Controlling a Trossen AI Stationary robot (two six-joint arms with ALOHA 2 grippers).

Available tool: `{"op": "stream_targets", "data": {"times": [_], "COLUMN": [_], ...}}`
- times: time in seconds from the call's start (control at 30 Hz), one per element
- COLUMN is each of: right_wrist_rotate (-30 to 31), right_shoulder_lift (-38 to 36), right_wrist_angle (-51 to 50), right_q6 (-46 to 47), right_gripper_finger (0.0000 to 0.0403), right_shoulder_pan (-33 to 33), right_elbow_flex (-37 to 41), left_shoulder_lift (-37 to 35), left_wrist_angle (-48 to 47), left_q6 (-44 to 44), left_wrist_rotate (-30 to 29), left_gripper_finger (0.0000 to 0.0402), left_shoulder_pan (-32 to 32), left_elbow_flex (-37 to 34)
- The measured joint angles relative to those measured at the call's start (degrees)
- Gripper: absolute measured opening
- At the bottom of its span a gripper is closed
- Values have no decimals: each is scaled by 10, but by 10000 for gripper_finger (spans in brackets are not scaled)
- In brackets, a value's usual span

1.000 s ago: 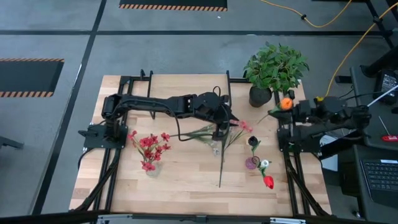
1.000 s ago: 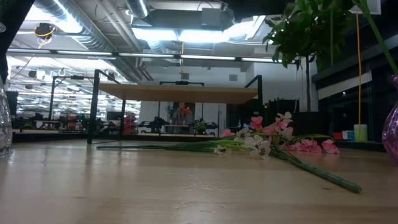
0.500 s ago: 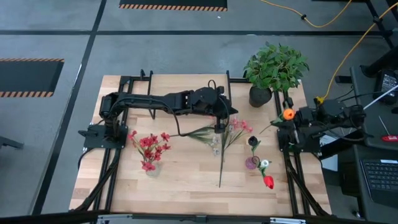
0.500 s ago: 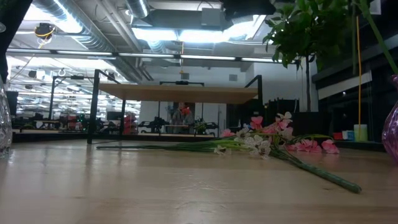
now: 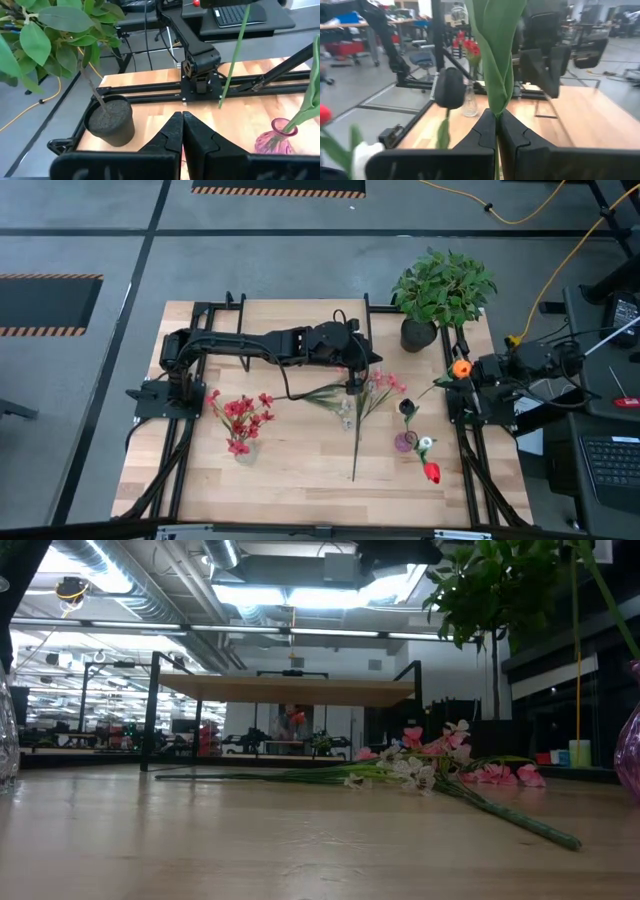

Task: Pick and place flowers into a vace then onto a shelf
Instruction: Put the orange flower into the pink vase

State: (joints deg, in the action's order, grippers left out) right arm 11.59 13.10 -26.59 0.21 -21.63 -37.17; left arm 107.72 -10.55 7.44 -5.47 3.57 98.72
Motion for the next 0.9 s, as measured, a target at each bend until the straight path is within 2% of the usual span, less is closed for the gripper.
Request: {"op": "stream_targets", "data": {"times": [0.3,0.47,0.57,0.73,0.9], "right_wrist_rotate": [43,100,121,239,332], "right_shoulder_lift": [57,95,129,151,148], "right_wrist_angle": [0,15,20,12,28], "right_q6": [6,17,9,10,31], "right_gripper_finger": [0,0,0,0,0], "right_shoulder_pan": [-52,-112,-161,-256,-362], "right_elbow_flex": [-34,-32,-58,-65,-43], "left_shoulder_lift": [0,0,0,0,0], "left_wrist_angle": [0,-1,0,0,0], "left_q6": [-7,-7,-12,-18,-18], "left_wrist_rotate": [-18,-22,-22,-25,-26], "left_gripper_finger": [2,2,2,2,1], "left_shoulder_pan": [0,0,-1,-8,-18], "left_elbow_flex": [0,0,0,0,0]}}
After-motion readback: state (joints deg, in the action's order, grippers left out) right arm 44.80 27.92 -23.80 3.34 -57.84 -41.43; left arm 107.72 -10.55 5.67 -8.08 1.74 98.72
